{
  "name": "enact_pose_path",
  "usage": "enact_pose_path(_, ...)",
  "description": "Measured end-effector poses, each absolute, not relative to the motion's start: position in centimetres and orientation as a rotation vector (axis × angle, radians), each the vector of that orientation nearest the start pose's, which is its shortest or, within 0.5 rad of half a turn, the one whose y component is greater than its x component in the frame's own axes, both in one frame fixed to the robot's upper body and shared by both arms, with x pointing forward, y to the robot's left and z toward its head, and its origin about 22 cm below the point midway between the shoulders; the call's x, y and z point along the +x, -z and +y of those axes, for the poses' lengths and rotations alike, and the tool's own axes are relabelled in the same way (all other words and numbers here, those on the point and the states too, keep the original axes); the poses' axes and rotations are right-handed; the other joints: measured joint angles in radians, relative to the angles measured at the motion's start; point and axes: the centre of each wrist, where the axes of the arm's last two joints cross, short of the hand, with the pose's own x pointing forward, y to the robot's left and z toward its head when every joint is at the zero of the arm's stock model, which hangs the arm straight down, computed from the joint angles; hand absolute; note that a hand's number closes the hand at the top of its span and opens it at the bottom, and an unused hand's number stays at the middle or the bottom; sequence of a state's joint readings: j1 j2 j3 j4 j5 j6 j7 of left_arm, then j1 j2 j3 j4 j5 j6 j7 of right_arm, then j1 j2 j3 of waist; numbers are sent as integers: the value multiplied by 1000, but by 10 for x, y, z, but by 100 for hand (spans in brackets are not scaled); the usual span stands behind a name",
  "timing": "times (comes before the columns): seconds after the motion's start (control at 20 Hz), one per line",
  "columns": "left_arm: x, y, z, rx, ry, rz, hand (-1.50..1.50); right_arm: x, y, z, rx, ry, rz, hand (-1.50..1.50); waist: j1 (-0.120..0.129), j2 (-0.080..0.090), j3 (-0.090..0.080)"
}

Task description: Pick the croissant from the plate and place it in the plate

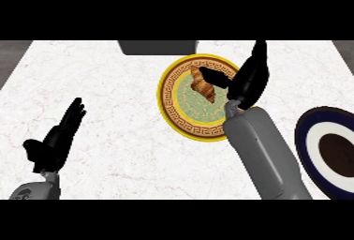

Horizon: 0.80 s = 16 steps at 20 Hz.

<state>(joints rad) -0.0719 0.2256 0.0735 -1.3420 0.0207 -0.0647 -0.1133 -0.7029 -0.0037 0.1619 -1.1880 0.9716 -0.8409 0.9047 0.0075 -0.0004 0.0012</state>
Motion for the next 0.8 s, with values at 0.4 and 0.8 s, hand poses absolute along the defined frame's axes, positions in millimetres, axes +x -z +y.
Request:
enact_pose_path(0.4, 251, 23, 305, 166, 135, -1512, 0, 302, -80, -160, -869, 404, -1565, -150, -21, -3, 0)
enact_pose_path(0.8, 250, 24, 308, 166, 135, -1510, 0, 219, -58, -219, -824, 356, -1613, -150, -20, -2, 0)
